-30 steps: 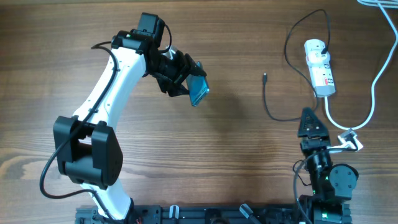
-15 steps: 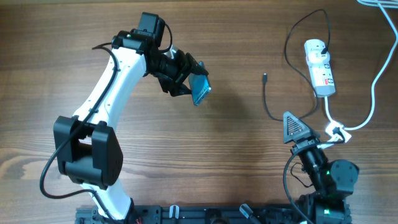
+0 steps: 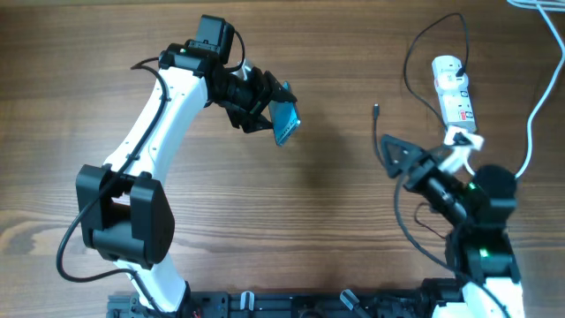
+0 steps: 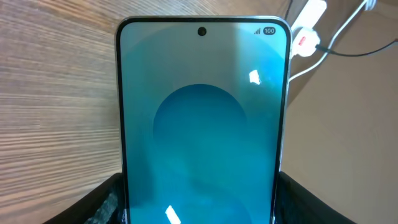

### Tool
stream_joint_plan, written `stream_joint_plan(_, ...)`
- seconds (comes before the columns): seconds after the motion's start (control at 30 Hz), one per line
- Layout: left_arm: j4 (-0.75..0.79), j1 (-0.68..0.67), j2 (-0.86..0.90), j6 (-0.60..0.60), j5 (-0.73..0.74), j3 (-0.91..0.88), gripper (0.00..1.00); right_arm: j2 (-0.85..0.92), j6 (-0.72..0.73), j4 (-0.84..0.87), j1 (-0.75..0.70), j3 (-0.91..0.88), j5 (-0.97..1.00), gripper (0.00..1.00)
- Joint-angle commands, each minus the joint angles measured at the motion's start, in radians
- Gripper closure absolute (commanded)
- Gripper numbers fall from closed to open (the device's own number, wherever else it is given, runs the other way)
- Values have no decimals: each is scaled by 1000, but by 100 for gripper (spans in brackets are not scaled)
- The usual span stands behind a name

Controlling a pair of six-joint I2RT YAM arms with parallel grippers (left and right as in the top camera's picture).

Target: Plug charger to phone and switch on socket

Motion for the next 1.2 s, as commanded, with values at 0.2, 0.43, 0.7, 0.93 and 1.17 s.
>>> stream_joint_plan(0.2, 14, 0, -8, -26, -77, 27, 63, 214, -53, 21, 358, 155, 340, 1)
stream_joint_plan(0.43, 61, -36, -8, -62, -181, 27, 63, 327, -51, 197, 497, 156, 441, 1)
stream_joint_plan(0.7, 111, -103, -8, -86, -222, 27, 63, 509, -11, 430, 568, 156, 455, 3)
stream_joint_plan(0.93, 115, -113, -8, -86, -234, 27, 63, 573, 62, 477, 575, 156, 500, 16)
stream_joint_plan(1.17, 145, -114, -8, -121, -236, 27, 63, 576, 62, 500, 607, 155, 523, 19)
